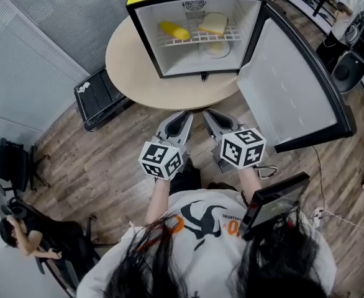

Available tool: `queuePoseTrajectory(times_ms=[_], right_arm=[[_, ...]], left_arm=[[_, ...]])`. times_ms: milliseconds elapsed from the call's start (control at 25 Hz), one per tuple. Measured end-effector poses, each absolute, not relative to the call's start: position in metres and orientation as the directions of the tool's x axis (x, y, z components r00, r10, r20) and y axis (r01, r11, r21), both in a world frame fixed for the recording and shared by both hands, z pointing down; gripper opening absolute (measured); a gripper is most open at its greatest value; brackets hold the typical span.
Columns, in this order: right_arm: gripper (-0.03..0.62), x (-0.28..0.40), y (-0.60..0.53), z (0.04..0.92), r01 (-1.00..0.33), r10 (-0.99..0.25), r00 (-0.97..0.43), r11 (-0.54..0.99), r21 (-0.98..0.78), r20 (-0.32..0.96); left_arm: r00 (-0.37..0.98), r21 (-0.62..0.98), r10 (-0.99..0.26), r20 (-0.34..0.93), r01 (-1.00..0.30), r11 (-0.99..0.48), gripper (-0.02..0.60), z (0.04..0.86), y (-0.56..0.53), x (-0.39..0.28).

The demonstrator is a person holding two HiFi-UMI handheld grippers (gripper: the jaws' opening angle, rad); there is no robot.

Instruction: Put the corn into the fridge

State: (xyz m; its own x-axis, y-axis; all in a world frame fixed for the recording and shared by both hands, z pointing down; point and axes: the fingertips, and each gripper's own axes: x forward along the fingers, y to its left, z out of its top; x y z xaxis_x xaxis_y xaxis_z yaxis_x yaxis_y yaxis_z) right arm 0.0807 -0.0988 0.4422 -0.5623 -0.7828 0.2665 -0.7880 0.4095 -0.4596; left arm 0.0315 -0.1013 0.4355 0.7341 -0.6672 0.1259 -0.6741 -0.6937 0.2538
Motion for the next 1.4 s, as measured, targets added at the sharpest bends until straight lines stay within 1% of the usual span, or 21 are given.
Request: queuePoseTrajectory(times_ms=[240, 600, 1120, 1400], right_arm=[[0.032, 0.089, -0.051, 0.455, -0.770, -0.760, -0.586, 0.417, -0.482, 0.279], [0.023, 0.097, -0.004, 0.471, -0.784, -0.732, -0.587, 0.406, -0.470, 0.347], [0.023, 0.107, 0.015, 0.462, -0.777, -0.736, -0.596, 0.428, -0.461, 0.321], [0.023, 0.097, 0.009, 0.457, -0.761, -0.725, -0.619, 0.460, -0.457, 0.301]], left_arm=[[0.697, 0.260, -0.699, 0.162, -0.713, -0.651, 0.043, 0.449, -0.048, 0.033], [0.660, 0.267, -0.732, 0.171, -0.746, -0.610, 0.043, 0.456, 0.008, 0.035], [0.670, 0.245, -0.724, 0.167, -0.739, -0.628, 0.043, 0.452, 0.032, 0.048], [0.662, 0.221, -0.735, 0.150, -0.747, -0.627, 0.043, 0.444, 0.028, 0.041]])
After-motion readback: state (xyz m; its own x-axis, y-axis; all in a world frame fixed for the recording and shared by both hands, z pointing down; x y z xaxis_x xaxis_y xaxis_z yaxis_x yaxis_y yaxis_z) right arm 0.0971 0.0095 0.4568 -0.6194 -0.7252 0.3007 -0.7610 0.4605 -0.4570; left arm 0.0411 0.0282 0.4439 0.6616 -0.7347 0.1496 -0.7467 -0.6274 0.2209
